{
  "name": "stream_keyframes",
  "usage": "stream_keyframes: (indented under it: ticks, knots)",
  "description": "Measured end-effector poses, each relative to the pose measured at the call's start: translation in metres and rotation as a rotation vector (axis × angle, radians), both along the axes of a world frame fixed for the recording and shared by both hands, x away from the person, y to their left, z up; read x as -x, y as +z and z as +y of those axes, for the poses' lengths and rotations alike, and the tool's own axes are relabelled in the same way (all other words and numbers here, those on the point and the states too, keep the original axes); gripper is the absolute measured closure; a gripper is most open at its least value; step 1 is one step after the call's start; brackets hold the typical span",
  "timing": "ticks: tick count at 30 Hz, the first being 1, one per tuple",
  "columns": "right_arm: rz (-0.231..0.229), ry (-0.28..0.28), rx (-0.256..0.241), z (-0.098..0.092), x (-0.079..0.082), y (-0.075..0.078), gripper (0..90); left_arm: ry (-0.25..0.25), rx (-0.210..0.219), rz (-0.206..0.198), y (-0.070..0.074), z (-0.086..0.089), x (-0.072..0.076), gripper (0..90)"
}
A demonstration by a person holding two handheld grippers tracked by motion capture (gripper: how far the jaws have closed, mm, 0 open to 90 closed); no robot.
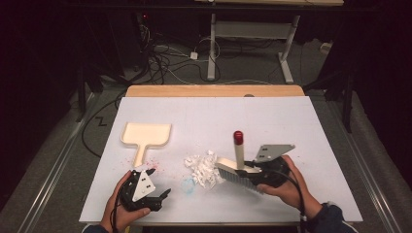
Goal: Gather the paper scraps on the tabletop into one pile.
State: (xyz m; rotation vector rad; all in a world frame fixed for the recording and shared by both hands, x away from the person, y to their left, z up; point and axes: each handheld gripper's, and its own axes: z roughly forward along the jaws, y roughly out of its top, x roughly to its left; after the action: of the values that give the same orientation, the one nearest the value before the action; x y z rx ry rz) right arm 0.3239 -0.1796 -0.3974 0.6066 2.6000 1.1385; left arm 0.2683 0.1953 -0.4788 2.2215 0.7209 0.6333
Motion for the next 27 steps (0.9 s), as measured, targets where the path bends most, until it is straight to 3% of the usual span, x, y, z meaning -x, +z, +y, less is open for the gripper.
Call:
stream_keyframes:
  ticks: [2, 5, 12, 21, 27]
  knots:
    - [-0.027, 0.008, -0.013, 0.012, -0.001, 0.003, 68.0, 0.000, 0.003, 0.000, 0.000, 0.001, 0.000, 17.5]
    - [-0.043, 0.018, -0.045, 0.010, 0.001, 0.012, 67.9, 0.000, 0.006, 0.003, -0.001, 0.002, 0.000, 17.5]
    - [-0.059, -0.018, -0.082, -0.028, 0.015, 0.027, 67.9, -0.002, 0.004, -0.002, 0.001, 0.001, 0.000, 17.5]
    - [-0.018, -0.074, -0.041, -0.086, 0.035, 0.026, 67.9, -0.003, -0.009, 0.005, 0.000, -0.002, -0.001, 17.5]
    - [0.043, -0.048, 0.050, -0.088, 0.044, 0.010, 67.9, -0.008, -0.011, 0.008, -0.001, -0.003, -0.002, 17.6]
